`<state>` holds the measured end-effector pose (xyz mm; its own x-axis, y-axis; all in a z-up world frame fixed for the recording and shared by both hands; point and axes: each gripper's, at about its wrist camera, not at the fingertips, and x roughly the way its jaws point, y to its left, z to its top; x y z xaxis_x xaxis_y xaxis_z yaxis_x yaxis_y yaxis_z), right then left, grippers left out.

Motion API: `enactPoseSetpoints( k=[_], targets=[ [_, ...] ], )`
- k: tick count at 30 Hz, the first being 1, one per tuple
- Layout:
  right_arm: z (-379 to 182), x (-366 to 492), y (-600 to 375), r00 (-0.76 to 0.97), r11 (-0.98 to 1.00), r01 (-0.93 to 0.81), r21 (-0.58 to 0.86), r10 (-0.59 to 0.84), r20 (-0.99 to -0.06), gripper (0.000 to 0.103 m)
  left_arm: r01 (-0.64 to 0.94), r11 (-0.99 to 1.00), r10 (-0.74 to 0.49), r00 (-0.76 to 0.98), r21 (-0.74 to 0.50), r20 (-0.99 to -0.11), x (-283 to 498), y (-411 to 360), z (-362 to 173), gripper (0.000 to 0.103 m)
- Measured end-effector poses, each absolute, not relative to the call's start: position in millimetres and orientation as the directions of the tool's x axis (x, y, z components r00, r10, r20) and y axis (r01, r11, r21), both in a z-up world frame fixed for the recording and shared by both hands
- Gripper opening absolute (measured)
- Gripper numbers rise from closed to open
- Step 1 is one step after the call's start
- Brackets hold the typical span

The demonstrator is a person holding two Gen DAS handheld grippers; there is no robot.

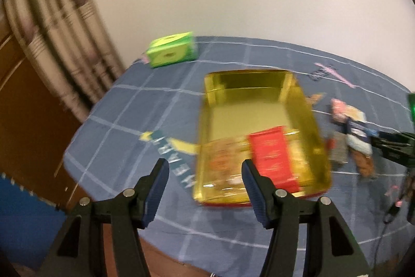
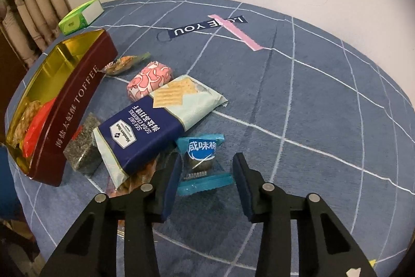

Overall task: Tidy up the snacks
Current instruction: 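Grasp the small blue-and-white wrapped snack with the right gripper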

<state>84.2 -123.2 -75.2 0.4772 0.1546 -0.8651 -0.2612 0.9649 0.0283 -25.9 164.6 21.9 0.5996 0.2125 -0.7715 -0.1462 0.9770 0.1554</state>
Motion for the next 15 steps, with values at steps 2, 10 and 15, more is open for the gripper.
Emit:
enactPoseSetpoints(
  k=[2,10,15],
  targets=[
    [-75.8,84.0,-124.2,0.483,0.963,-0.266,0.039,0.168,-0.86,0.034,-0.096,0.985,0.174,0.603,0.146,-0.779,-18.9,144.2,21.2,0.06],
    [-75.9,69.6,-148.6,0.522,0.972,-0.235,0.021,0.144,-0.84,0.03,0.092,0.995,-0.028,0.581,0.032,-0.813,3.1,79.7,15.8,0.06],
    [-76.8,54.9,-180.7,0.542,0.985,-0.17,0.018,0.109,-0.833,0.03,0.155,0.988,-0.109,0.545,-0.027,-0.832,14.6,53.5,5.8,0.06]
  ],
)
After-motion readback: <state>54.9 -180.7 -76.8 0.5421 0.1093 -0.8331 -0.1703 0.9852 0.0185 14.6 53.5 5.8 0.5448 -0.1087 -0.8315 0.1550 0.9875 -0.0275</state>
